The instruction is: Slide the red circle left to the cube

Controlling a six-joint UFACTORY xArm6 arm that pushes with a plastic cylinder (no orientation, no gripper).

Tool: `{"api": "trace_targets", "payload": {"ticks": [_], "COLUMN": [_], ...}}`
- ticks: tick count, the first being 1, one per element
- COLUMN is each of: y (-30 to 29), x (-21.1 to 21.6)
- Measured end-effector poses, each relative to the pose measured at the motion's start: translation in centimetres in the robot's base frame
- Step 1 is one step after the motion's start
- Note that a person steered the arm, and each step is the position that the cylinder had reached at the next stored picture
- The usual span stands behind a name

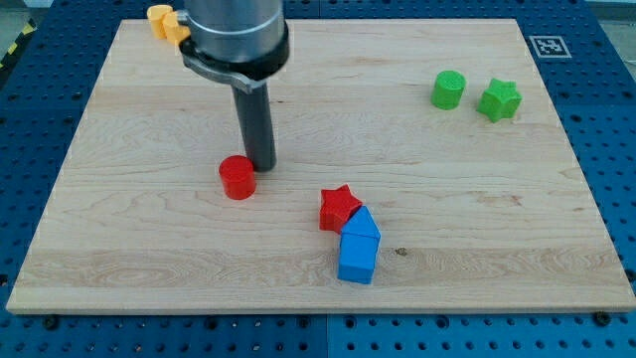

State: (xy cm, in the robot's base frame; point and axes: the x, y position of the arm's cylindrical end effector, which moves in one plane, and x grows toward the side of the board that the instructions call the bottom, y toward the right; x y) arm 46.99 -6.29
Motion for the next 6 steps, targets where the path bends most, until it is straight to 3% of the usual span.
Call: {"api": "trace_targets", "payload": {"ticks": [2, 3, 4, 6], "y": [-0.7, -4.2, -5.4, -1.9], "x": [-2.3, -2.3, -1.1, 5.9]}}
